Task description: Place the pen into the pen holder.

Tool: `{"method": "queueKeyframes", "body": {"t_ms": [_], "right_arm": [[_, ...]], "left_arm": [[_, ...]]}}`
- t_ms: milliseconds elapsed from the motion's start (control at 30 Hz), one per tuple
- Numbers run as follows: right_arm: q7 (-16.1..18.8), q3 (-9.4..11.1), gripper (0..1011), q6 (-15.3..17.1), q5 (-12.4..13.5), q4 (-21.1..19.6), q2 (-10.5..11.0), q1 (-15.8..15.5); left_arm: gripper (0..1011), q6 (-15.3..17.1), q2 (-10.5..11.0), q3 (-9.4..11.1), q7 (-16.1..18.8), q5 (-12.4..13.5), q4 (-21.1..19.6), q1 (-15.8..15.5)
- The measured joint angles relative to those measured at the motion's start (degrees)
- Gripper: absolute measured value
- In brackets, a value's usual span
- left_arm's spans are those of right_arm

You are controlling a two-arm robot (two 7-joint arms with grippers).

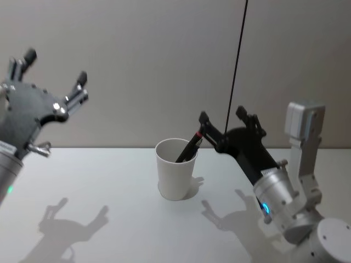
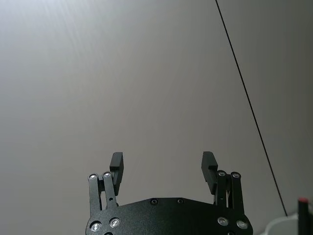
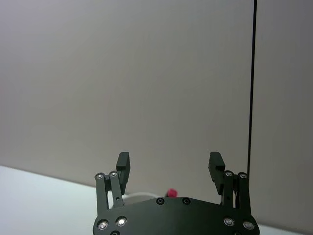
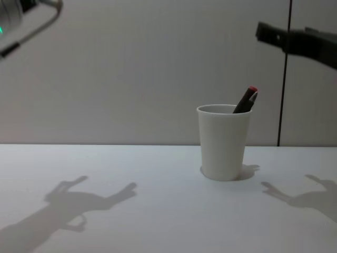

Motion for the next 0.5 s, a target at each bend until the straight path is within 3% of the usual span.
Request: {"method": "queueKeyframes", "body": {"t_ms": [67, 233, 500], "right_arm": [[0.0, 0.1, 1001, 0.0, -0.2, -0.3, 0.4, -0.9], [-0.1, 0.5, 1001, 0.1, -1.0, -1.4, 1.9, -4.1], [-0.2, 0.9, 1001, 0.2, -2.0, -3.0, 4.1, -8.7]], "left_arm": [[1003, 0.5, 0.2, 0.6, 0.3, -0.3, 0.3, 0.2], [1003, 4.5, 1.9, 5.1, 2.3, -2.3, 2.4, 1.8], [1003, 8.9, 3.7, 10.0, 4.6, -4.5, 4.6, 3.5]]}}
